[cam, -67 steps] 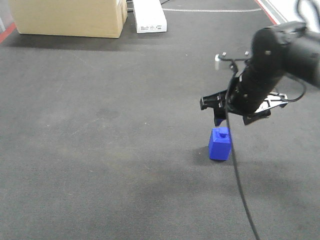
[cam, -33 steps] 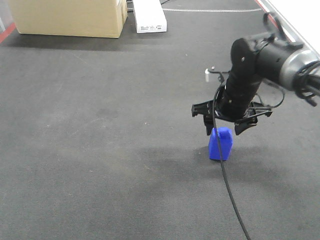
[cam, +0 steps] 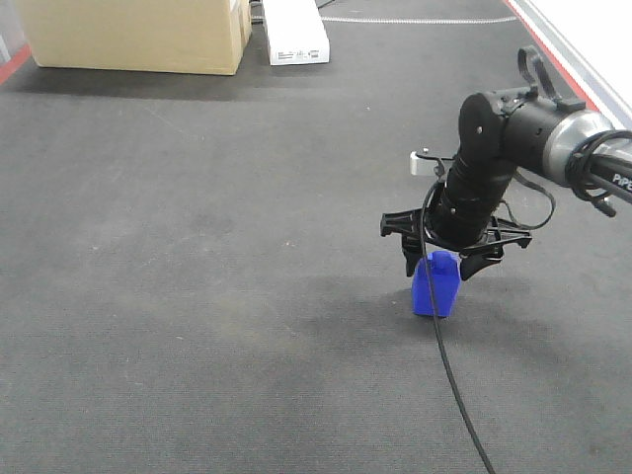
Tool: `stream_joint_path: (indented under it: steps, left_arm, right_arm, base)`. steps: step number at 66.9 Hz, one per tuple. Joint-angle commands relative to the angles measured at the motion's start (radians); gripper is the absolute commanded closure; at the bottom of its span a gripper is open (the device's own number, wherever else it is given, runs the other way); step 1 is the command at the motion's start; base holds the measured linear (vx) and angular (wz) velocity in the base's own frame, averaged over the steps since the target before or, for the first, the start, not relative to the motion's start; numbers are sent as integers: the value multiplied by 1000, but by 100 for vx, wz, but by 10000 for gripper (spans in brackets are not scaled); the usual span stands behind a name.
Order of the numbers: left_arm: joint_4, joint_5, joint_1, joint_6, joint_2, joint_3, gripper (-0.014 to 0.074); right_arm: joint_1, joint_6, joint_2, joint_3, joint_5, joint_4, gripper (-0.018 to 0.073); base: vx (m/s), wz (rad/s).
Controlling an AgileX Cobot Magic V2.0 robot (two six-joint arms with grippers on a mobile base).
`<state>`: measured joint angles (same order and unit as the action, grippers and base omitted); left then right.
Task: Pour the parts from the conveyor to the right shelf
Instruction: 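Close the right gripper on the blue block and lift it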
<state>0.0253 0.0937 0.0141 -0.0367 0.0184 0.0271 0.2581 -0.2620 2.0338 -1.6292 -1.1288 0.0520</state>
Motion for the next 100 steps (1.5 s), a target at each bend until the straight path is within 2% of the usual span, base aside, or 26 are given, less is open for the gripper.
stream_joint_path:
  steps: [1,17,28,45,58,68,76,91,100]
  left_arm:
    - [-6,-71,2,-7,5,-26,603]
    - [-6,-71,2,-7,5,-26,603]
    - [-6,-71,2,-7,5,-26,603]
    - [-6,-71,2,-7,5,-26,603]
    - [-6,-71,2,-7,5,-26,603]
    - [-6,-71,2,-7,5,-26,603]
    - [-6,-71,2,-7,5,-26,603]
    - [-6,-71,2,-7,5,-26,603]
    - [-6,-71,2,-7,5,-26,603]
  right_arm:
    - [-6,11,-47,-28,20,-1,120]
    - [-8,71,-46,-28,-11,-6,414]
    - [-44,76,-81,-25,-8,-8,575]
    - [-158,156,-237,86,49,-11,568]
    - [-243,221,-430,291,207,-8,568]
    - [-251,245,-599,448,333,-8,568]
    - [-251,286,-743,556,421,33,568]
    - [-251,396,-1025,744,541,81,568]
    - [-251,411,-1199,839,595,108,568]
  base:
    - [0,0]
    - [0,0]
    - [0,0]
    - [0,0]
    - [0,0]
    - [0,0]
    - [0,0]
    - [0,0]
    - [0,0]
